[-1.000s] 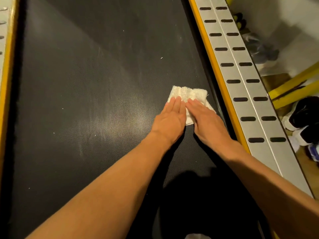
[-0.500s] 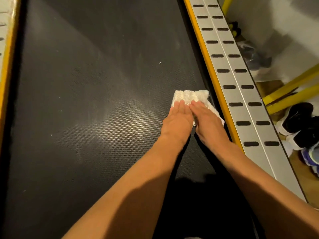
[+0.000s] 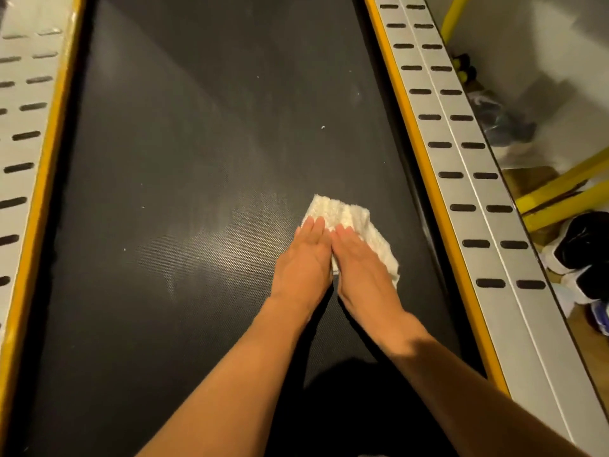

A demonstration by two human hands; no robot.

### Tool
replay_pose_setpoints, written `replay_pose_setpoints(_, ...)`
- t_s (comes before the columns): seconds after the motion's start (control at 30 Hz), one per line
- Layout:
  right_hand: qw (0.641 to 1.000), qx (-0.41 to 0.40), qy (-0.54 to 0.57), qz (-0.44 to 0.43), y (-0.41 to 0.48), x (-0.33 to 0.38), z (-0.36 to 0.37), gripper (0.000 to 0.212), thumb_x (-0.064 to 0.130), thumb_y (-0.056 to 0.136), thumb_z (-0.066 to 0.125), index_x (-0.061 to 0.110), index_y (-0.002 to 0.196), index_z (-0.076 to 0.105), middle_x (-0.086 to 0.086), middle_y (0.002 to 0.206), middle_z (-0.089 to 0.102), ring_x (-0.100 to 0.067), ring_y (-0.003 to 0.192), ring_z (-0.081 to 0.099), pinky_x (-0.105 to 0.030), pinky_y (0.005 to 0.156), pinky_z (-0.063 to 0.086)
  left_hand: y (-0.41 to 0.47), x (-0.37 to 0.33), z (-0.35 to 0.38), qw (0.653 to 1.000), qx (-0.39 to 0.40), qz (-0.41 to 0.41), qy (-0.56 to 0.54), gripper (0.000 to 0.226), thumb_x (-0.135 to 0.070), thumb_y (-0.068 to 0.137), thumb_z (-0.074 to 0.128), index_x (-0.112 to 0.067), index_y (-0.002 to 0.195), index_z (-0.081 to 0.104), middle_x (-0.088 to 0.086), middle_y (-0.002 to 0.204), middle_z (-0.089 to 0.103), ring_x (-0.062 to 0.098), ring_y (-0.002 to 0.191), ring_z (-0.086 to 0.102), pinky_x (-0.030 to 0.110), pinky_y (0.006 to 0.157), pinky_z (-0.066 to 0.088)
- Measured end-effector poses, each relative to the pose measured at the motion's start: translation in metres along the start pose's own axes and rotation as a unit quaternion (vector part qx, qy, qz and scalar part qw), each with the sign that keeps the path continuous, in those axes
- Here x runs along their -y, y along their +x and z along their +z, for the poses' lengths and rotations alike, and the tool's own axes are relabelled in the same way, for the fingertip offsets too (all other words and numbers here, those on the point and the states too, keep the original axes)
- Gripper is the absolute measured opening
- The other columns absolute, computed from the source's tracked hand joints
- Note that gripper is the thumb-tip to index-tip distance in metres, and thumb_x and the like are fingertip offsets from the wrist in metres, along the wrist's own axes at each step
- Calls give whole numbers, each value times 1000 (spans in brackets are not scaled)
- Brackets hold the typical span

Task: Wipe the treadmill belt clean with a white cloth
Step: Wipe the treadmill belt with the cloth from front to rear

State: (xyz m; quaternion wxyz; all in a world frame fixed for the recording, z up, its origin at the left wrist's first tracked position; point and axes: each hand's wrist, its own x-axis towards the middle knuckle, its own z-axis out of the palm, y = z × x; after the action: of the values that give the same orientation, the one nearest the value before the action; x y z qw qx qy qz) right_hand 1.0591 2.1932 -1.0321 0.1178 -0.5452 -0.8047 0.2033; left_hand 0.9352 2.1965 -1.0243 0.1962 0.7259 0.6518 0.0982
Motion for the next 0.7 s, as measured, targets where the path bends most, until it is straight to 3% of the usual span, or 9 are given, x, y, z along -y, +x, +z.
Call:
replay_pose_setpoints(0.13,999,19,18,-29,8,10,4,67,-11,87,48,6,149,30,-10,157,23,-23,147,19,-29,120,8,-11,19,-7,1000,-16,-20,12,38,-17,100,38,-16,138,43,-3,154,30,14,146,19,35,112,33)
replay_pose_setpoints(0.2,999,20,10,-45,31,17,9,61,-8,89,47,8,147,35,-9,156,29,-21,146,22,-26,117,9,-4,31,-16,998,-28,-52,23,35,-19,100,37,-14,132,48,0,147,39,17,143,28,38,108,38)
replay_pose_setpoints(0.3,999,27,31,-33,34,45,20,57,1,96,40,12,150,29,-6,159,22,-18,147,16,-28,119,8,-11,46,-29,996,-19,-84,38,30,-20,98,41,-13,124,53,1,138,45,18,137,36,38,98,43)
replay_pose_setpoints(0.4,997,45,51,-26,10,66,30,57,4,100,31,14,154,15,0,161,9,-13,148,5,-25,119,0,-41,60,-39,995,25,-56,75,35,-24,97,45,-15,131,49,-2,148,35,18,137,35,37,92,46)
replay_pose_setpoints(0.53,992,77,15,-97,28,82,36,68,-8,92,38,16,153,19,-1,161,13,-15,148,7,-31,121,4,-56,88,-49,994,16,-88,67,35,-25,101,38,-17,134,47,-7,158,21,13,145,21,39,102,40)
replay_pose_setpoints(0.7,990,86,21,-113,35,105,45,63,-4,92,39,15,151,24,-4,160,19,-18,148,13,-32,119,10,-67,100,-51,990,-14,-136,45,40,-24,101,39,-15,139,44,-3,158,24,13,146,18,36,109,33)
